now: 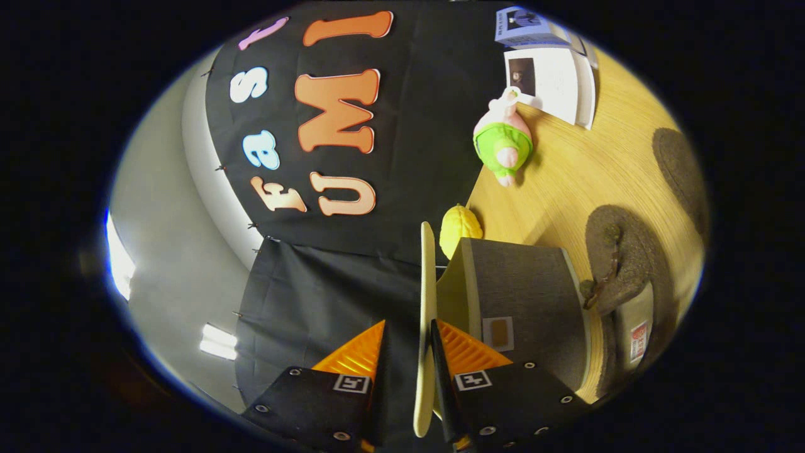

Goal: Open the storage box then place both shoes into the box .Put the left shoe in first, then the right shoe, with the right side of both shoes facing outward in a uniform manner.

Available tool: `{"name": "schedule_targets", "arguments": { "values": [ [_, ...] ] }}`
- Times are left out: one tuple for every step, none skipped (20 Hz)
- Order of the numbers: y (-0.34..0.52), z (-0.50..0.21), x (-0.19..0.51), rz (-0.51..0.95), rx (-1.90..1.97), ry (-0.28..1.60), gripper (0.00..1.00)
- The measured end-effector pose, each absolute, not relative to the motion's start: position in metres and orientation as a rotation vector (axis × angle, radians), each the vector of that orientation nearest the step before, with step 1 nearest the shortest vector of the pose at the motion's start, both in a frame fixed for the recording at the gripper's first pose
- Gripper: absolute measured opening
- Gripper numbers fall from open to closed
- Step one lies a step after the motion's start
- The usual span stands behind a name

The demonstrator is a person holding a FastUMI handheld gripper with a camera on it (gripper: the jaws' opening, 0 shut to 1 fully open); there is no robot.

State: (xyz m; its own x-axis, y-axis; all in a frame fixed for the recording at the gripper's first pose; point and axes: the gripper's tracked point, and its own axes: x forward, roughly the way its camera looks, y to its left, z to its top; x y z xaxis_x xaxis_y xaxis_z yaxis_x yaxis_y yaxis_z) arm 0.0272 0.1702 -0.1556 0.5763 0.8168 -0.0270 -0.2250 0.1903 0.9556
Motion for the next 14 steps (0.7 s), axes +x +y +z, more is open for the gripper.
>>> {"name": "schedule_targets", "arguments": {
  "values": [
    [0.175, -0.153, 0.026, 0.801, 1.128, 0.627, 0.27],
    [0.175, -0.149, 0.026, 0.796, 1.107, 0.631, 0.21],
    [0.181, -0.146, 0.027, 0.795, 1.091, 0.626, 0.12],
    [0.186, -0.139, 0.027, 0.800, 1.084, 0.625, 0.10],
    [0.192, -0.133, 0.027, 0.806, 1.079, 0.621, 0.08],
    [0.198, -0.126, 0.027, 0.812, 1.071, 0.614, 0.08],
    [0.205, -0.117, 0.026, 0.820, 1.059, 0.606, 0.08],
    [0.213, -0.108, 0.025, 0.832, 1.048, 0.596, 0.08],
    [0.224, -0.099, 0.024, 0.848, 1.032, 0.589, 0.08],
    [0.235, -0.092, 0.022, 0.861, 1.009, 0.585, 0.08],
    [0.245, -0.087, 0.019, 0.872, 0.978, 0.581, 0.08],
    [0.258, -0.081, 0.016, 0.887, 0.947, 0.576, 0.08],
    [0.269, -0.076, 0.012, 0.901, 0.920, 0.573, 0.08],
    [0.282, -0.072, 0.009, 0.913, 0.895, 0.572, 0.08]
  ]
}}
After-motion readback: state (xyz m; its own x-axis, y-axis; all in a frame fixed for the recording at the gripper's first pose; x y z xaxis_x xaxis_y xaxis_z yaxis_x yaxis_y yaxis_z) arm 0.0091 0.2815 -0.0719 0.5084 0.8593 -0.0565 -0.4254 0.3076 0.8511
